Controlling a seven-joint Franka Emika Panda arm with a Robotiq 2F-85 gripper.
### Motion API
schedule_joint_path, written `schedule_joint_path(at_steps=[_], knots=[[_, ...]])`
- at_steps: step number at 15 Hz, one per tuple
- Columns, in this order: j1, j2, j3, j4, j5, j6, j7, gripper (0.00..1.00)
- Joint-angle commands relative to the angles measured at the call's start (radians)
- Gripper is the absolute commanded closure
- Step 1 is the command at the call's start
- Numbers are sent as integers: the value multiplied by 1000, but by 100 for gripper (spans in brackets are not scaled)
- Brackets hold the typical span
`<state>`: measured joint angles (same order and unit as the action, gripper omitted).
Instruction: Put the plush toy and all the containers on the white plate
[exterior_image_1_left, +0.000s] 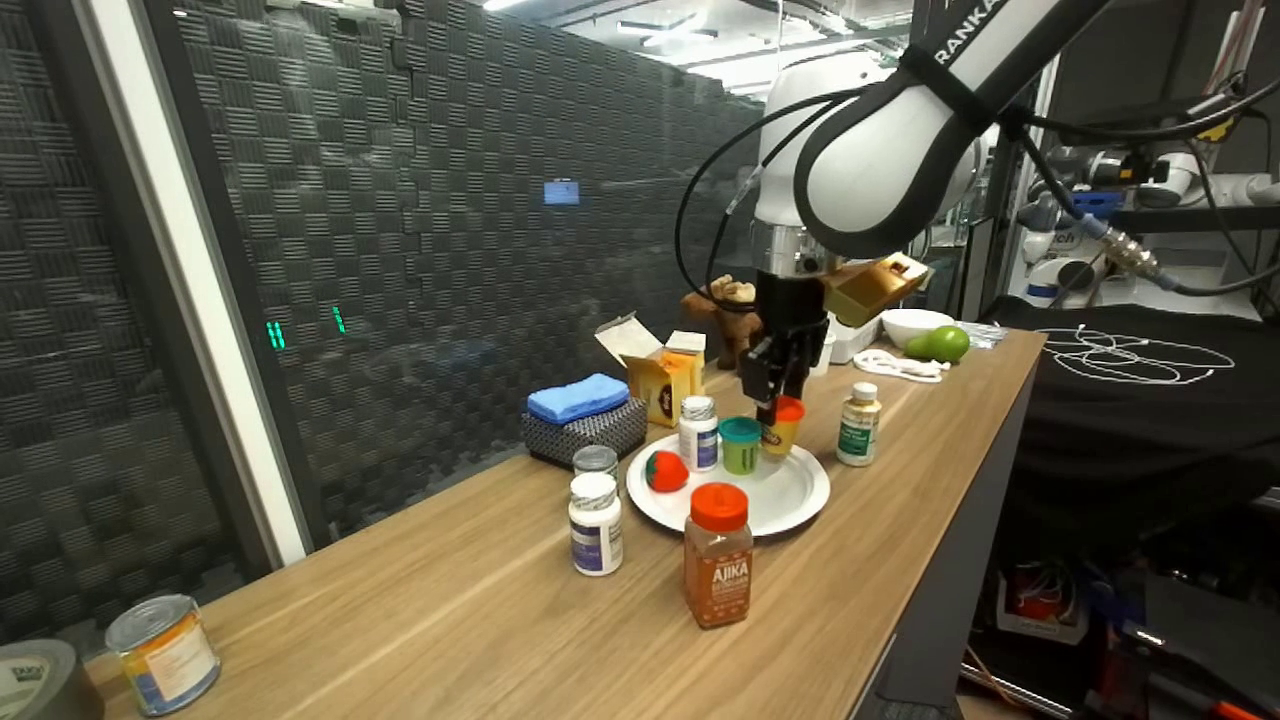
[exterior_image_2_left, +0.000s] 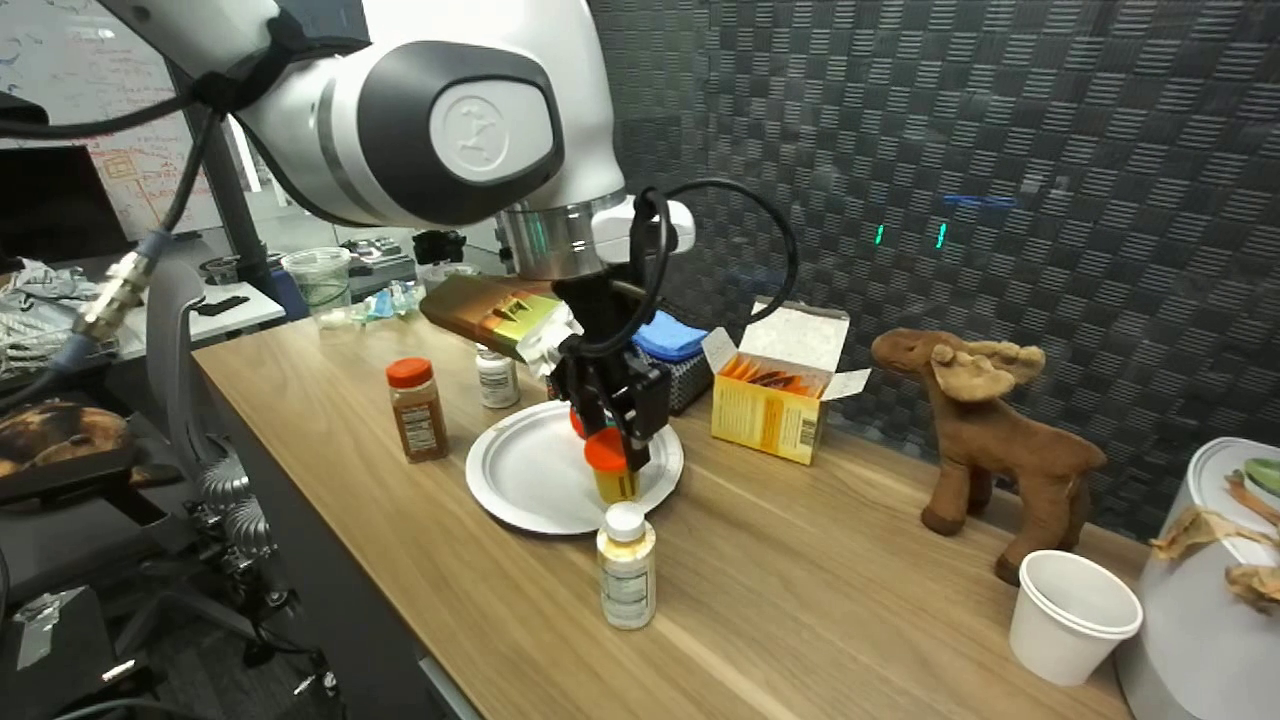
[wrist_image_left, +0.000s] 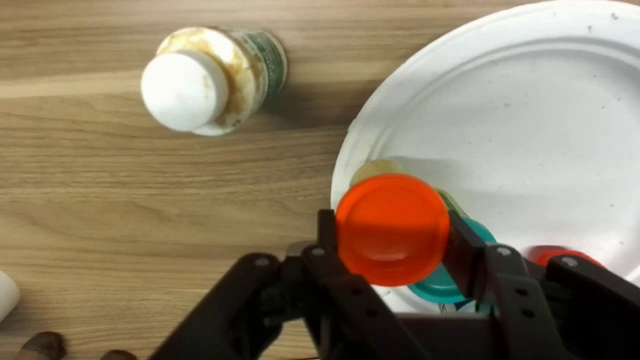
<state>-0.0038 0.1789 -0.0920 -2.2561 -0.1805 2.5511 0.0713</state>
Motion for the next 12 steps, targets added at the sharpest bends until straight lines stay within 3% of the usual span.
schedule_joint_path(at_steps=[1, 12], knots=[[16, -53, 1, -61, -63, 33, 72, 71], [12, 3, 35, -28, -13, 16, 33, 71]])
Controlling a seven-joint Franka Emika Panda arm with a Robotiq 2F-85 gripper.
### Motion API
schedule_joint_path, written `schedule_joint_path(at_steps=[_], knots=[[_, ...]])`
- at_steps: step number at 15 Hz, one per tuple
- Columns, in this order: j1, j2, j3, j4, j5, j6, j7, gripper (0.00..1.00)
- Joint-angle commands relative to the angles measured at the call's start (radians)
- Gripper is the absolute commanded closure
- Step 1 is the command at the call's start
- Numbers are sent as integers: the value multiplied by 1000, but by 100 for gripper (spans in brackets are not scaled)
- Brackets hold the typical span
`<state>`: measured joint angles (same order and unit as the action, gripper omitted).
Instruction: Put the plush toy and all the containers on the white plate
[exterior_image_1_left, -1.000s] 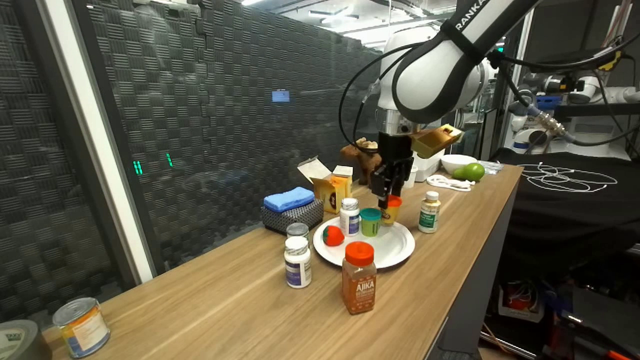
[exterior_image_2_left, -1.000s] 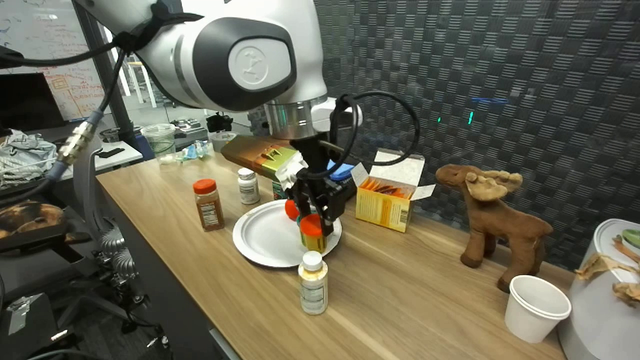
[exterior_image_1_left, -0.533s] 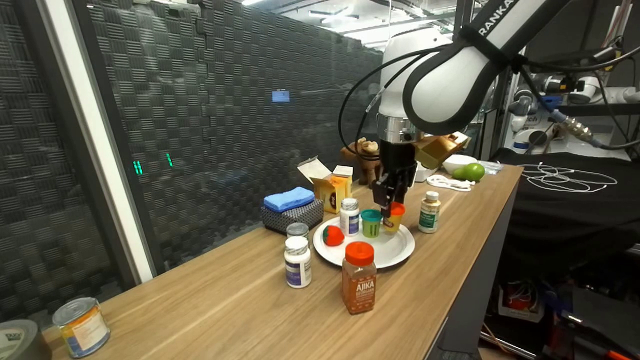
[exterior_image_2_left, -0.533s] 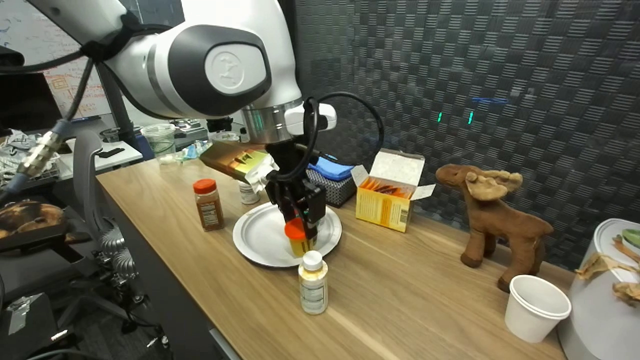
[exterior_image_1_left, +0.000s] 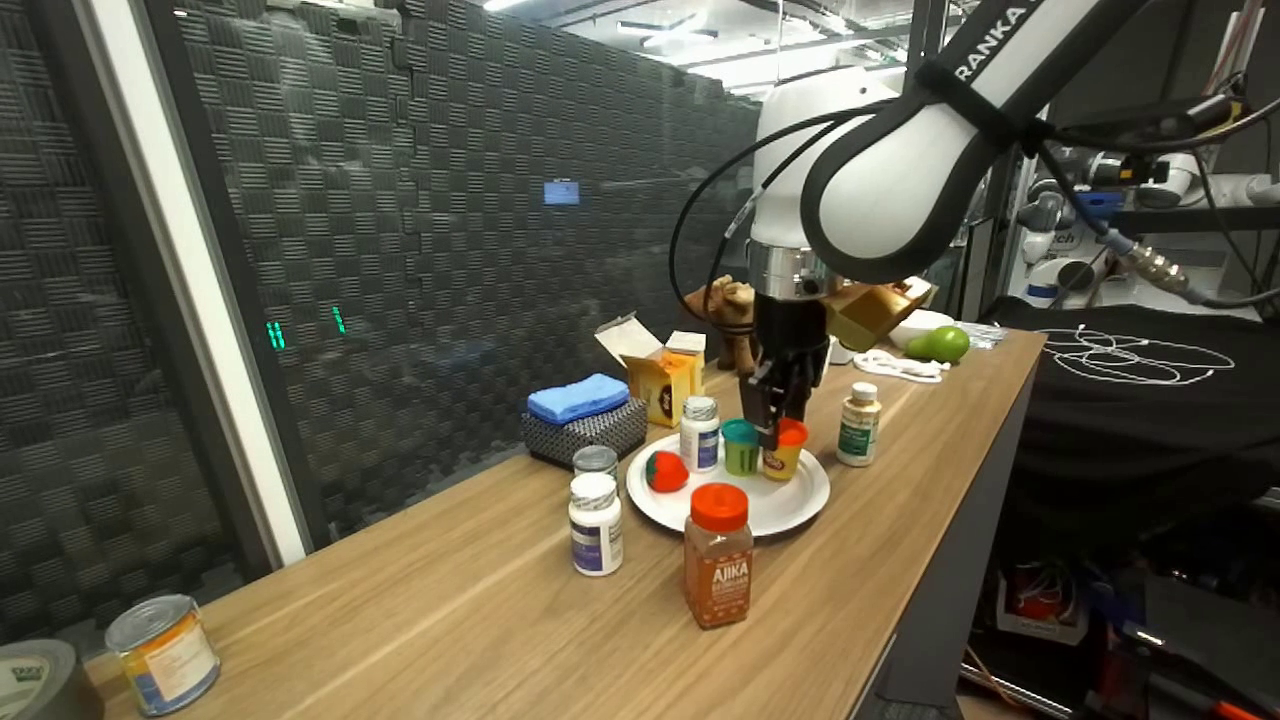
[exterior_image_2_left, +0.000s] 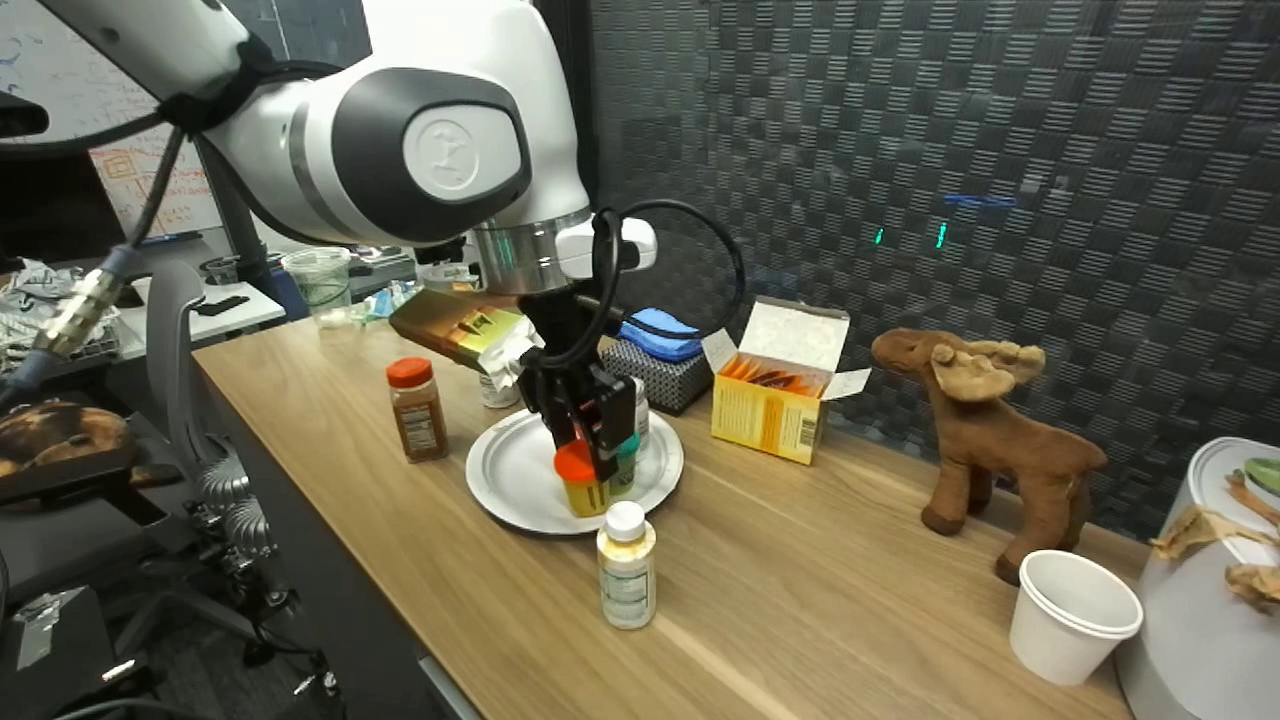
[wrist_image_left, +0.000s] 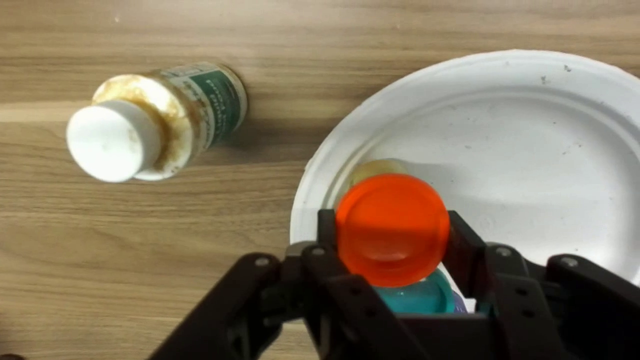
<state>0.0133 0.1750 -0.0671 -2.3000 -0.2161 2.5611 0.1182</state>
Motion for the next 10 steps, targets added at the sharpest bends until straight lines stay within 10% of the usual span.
schedule_joint_path(at_steps=[1, 2, 10], knots=[[-7, 6, 14, 15, 36, 2, -22, 70], [-10, 3, 17, 13, 50, -1, -32, 22], [-33, -68, -11, -36, 100, 58, 11, 0]])
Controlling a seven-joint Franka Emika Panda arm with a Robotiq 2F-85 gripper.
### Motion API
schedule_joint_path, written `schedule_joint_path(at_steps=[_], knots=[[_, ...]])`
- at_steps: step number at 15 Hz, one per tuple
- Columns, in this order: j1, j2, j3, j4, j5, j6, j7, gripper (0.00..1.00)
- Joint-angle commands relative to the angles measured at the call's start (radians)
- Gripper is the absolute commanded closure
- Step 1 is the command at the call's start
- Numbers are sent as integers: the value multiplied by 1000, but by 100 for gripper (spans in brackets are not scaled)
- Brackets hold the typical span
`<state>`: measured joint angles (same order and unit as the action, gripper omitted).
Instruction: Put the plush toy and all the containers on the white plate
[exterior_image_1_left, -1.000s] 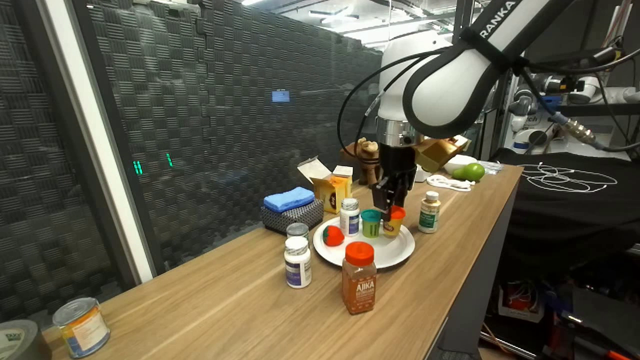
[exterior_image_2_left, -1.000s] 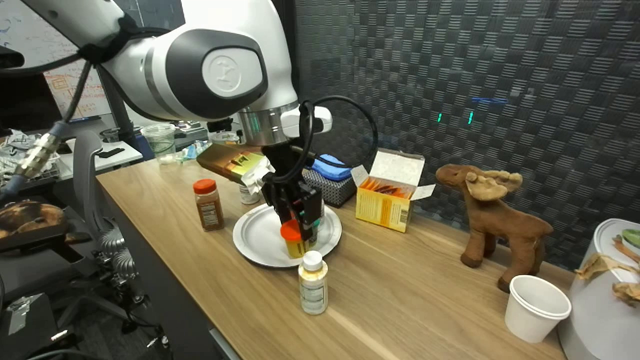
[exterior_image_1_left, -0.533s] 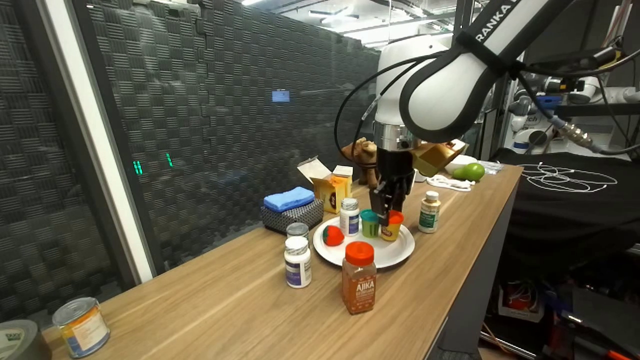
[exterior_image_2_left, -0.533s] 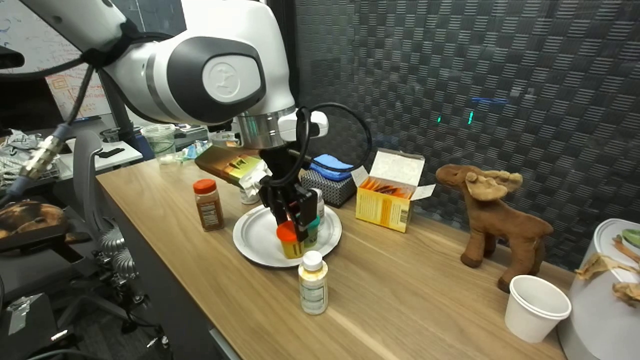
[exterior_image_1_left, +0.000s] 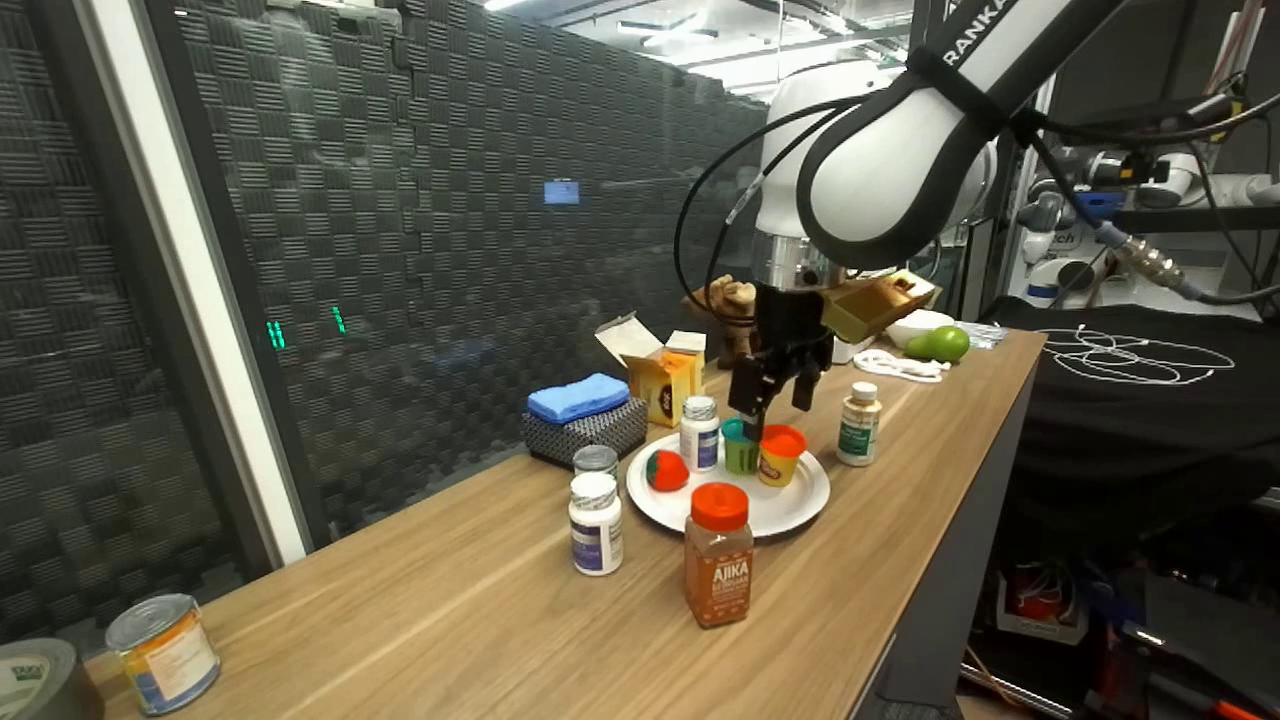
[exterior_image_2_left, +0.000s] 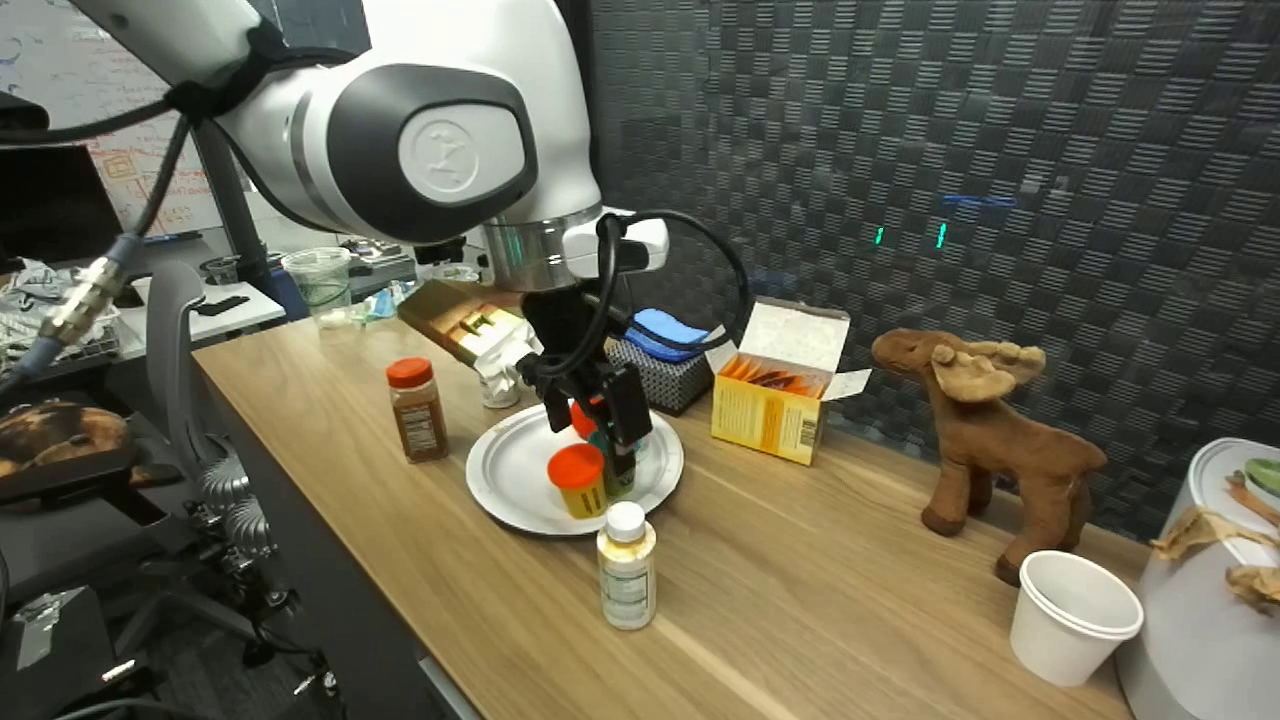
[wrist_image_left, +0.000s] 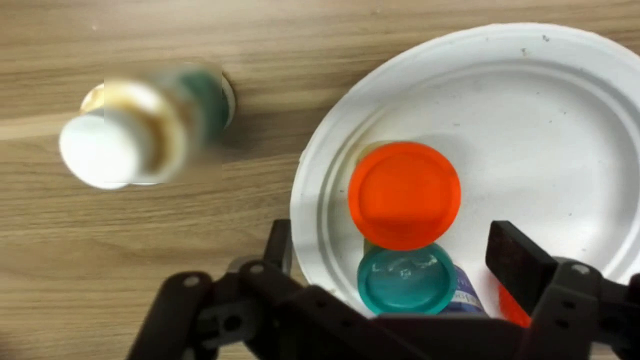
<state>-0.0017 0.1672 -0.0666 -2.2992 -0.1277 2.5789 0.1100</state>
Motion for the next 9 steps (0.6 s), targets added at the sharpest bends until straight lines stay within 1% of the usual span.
schedule_joint_path(at_steps=[1, 2, 3, 7, 9], knots=[[-26, -88, -24, -56, 2, 52, 43, 0], [-32, -103, -33, -63, -3, 57, 62, 0], [-44, -128, -40, -76, 19, 42, 67, 0], [-76, -182, -83, -114, -61, 34, 207, 0], [-96, -200, -92, -128, -82, 25, 251, 0]])
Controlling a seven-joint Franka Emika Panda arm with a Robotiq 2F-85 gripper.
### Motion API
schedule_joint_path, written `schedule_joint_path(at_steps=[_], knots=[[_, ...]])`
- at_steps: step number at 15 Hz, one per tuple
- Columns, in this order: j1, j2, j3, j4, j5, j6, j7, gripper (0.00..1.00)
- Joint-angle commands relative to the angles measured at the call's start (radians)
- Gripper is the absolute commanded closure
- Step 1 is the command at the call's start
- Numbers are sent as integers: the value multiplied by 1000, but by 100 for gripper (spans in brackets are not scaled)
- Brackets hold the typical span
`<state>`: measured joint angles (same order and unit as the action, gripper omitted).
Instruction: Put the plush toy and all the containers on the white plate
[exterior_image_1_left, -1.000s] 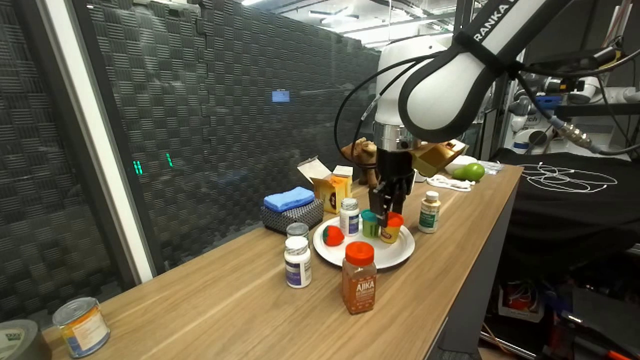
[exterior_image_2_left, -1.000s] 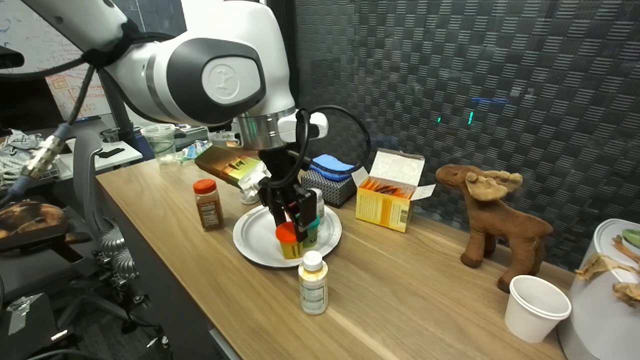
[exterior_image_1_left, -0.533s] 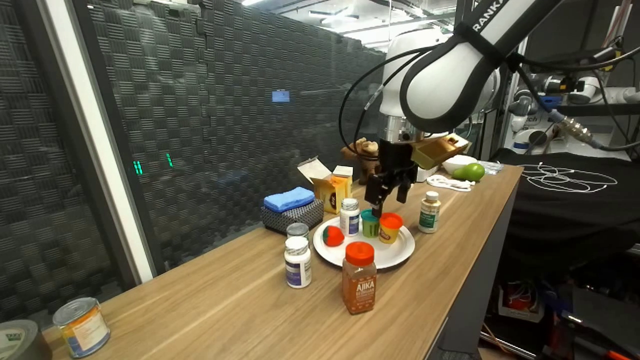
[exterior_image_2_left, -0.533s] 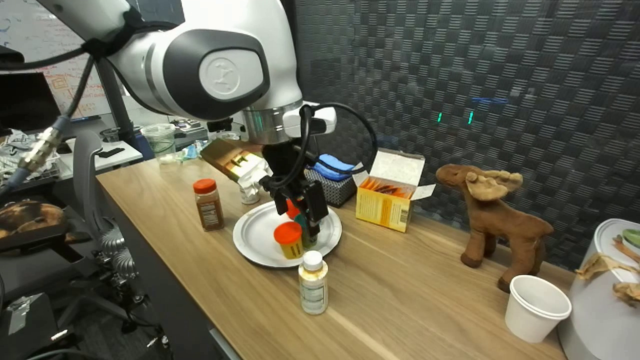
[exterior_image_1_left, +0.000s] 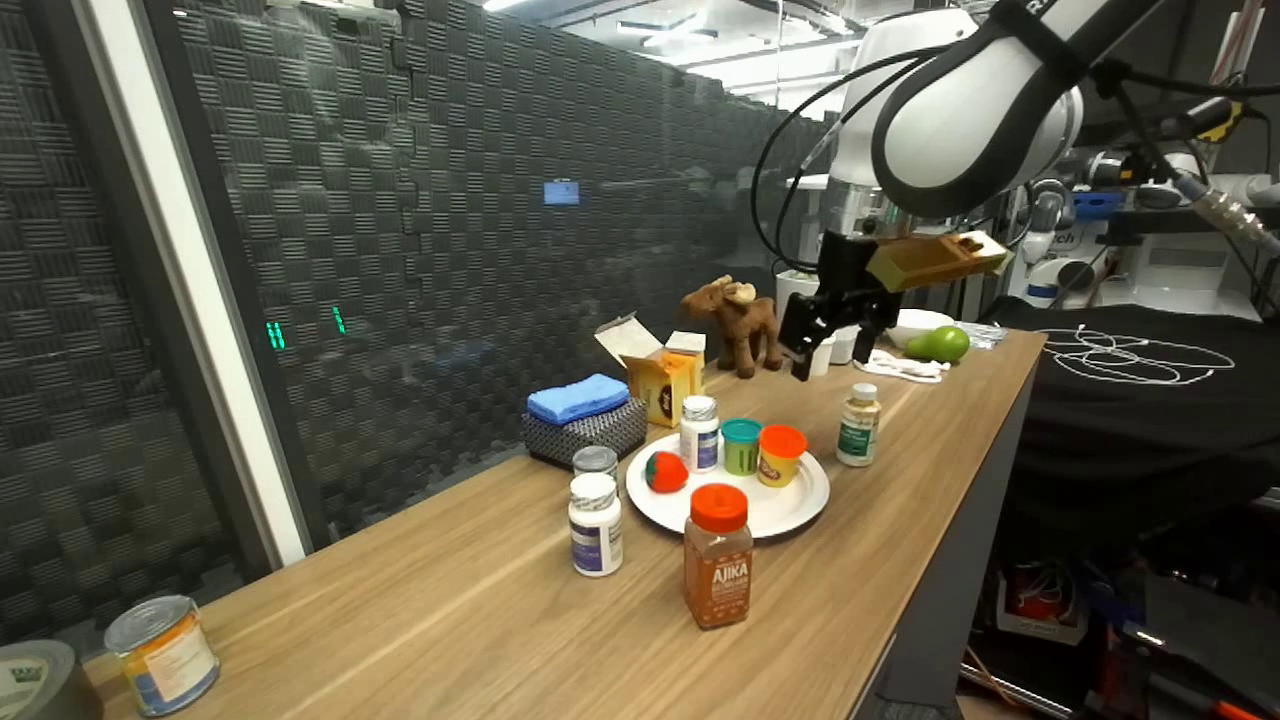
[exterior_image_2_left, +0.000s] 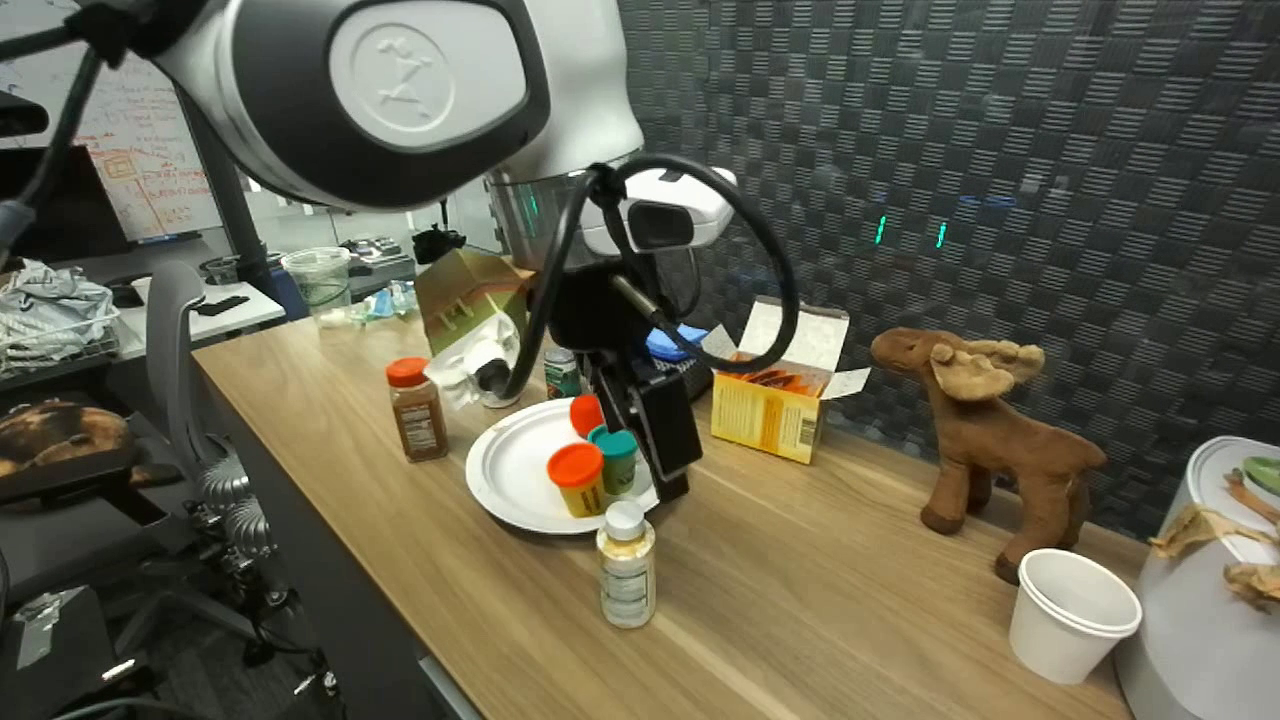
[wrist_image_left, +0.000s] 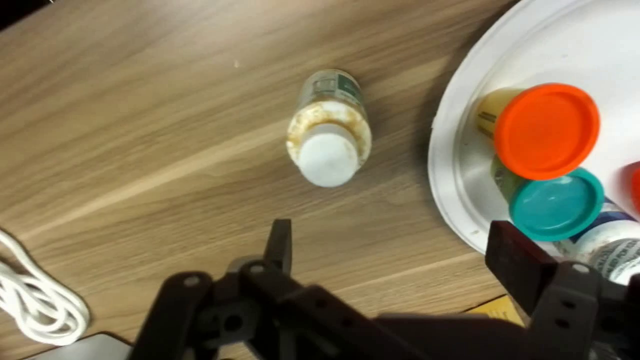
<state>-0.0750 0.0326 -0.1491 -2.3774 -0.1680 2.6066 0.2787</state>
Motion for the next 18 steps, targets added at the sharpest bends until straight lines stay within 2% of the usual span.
schedule_joint_path(at_steps=[1, 6, 13, 15, 17, 18], knots=[[-32, -71, -11, -55, -46, -7, 97, 0], [-58, -62, -9, -53, -24, -24, 94, 0], [-57, -37, -2, -24, 7, -87, 69, 0], [-57, -31, 0, -18, 21, -99, 56, 13], [-56, -17, 1, -8, 48, -101, 45, 13], [-56, -11, 1, -4, 66, -99, 35, 20]])
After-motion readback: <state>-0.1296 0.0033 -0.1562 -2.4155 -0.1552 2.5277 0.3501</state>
